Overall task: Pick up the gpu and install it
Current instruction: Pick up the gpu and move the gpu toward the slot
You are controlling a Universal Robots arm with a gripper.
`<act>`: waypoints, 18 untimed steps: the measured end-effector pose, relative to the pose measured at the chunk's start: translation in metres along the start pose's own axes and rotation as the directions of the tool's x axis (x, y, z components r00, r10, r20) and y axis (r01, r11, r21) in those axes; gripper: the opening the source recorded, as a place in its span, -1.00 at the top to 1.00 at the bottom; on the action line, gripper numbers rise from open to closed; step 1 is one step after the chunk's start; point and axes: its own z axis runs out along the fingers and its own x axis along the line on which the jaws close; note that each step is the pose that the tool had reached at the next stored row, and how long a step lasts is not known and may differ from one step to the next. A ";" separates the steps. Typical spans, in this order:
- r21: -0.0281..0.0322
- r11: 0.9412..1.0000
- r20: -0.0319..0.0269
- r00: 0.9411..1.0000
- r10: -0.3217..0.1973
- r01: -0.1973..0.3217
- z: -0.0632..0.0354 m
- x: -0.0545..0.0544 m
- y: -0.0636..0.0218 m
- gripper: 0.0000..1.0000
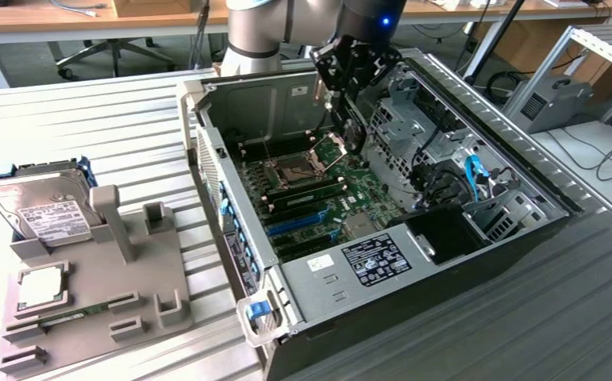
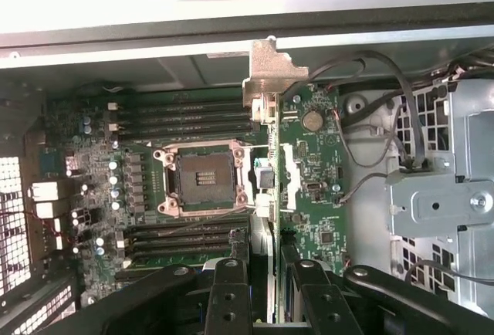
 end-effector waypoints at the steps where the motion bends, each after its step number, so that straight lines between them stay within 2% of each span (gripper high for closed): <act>1: 0.000 1.000 0.000 1.000 0.000 0.000 0.0007 0.000 0.0007 0.47; 6: 0.000 1.000 0.000 1.000 0.000 0.000 0.0024 0.000 0.0048 0.47; 10: 0.000 1.000 0.000 1.000 0.000 0.000 0.0036 0.000 0.0028 0.47; 18: 0.000 1.000 0.000 1.000 0.000 0.000 0.0062 -0.001 -0.0172 0.47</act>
